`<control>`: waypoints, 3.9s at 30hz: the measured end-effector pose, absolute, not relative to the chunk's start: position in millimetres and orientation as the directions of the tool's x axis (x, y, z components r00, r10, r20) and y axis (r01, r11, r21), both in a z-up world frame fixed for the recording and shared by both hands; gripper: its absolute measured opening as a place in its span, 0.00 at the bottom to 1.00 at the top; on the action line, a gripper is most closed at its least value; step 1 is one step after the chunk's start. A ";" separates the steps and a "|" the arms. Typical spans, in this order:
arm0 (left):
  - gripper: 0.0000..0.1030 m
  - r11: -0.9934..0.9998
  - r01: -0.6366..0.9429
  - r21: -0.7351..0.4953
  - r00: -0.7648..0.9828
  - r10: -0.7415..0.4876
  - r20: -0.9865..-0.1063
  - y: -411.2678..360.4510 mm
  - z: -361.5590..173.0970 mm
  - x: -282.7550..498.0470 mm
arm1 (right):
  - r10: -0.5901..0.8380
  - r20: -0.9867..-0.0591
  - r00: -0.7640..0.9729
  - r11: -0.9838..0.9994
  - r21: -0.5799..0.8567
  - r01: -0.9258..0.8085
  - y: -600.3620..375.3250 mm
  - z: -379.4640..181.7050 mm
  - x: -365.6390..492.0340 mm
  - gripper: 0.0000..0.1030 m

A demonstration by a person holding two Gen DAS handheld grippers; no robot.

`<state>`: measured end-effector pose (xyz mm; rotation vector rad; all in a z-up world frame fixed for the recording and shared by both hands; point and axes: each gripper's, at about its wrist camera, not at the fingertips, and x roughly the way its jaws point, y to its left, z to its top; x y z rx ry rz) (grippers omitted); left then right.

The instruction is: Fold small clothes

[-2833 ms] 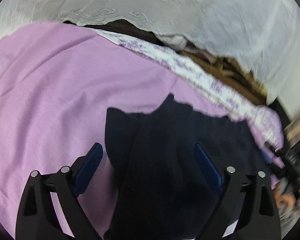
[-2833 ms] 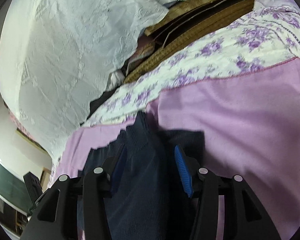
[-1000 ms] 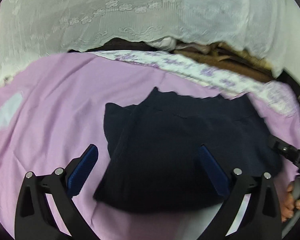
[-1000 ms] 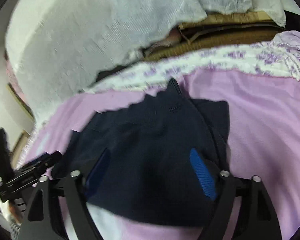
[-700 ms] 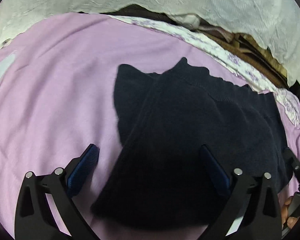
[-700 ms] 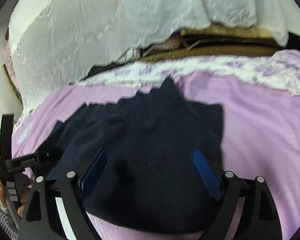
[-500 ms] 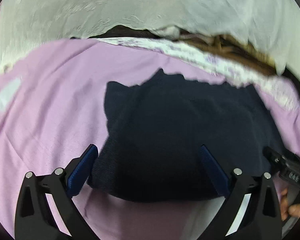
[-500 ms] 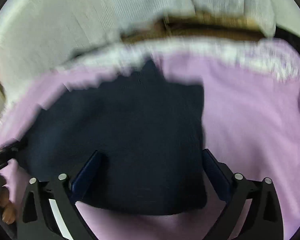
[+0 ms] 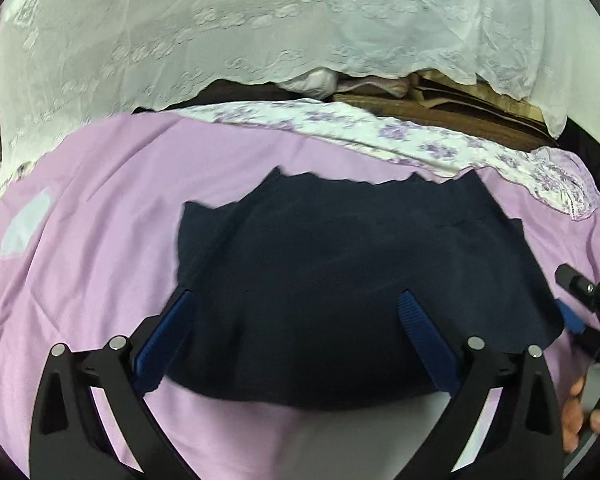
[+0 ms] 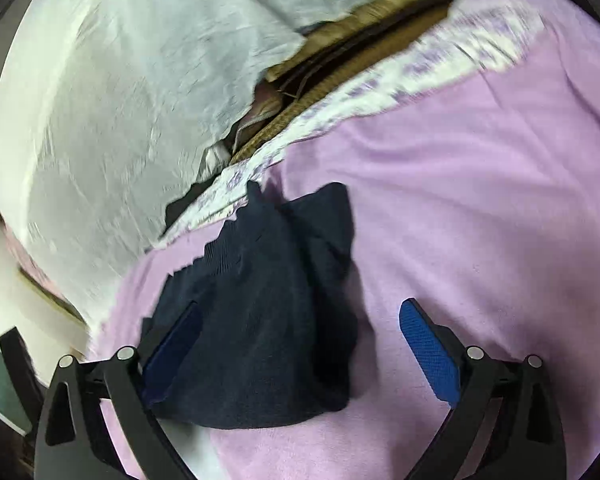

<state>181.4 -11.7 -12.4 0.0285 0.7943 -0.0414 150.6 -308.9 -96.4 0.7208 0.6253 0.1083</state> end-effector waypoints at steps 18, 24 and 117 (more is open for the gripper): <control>0.96 0.999 0.045 0.000 0.674 -0.031 -0.738 -34.4 -58.6 200.8 | 0.339 -0.569 0.749 0.761 0.634 0.137 -310.0 -104.7 229.2 0.91; 0.96 0.998 0.041 0.046 0.694 0.005 -0.720 -40.3 -59.2 197.3 | 0.351 -0.577 0.737 0.800 0.594 0.085 -302.7 -105.8 225.9 0.83; 0.96 0.874 -0.399 -0.278 0.675 0.074 -0.735 212.2 -56.7 187.9 | 0.313 -0.677 0.666 0.874 0.479 0.076 -78.1 26.0 250.4 0.19</control>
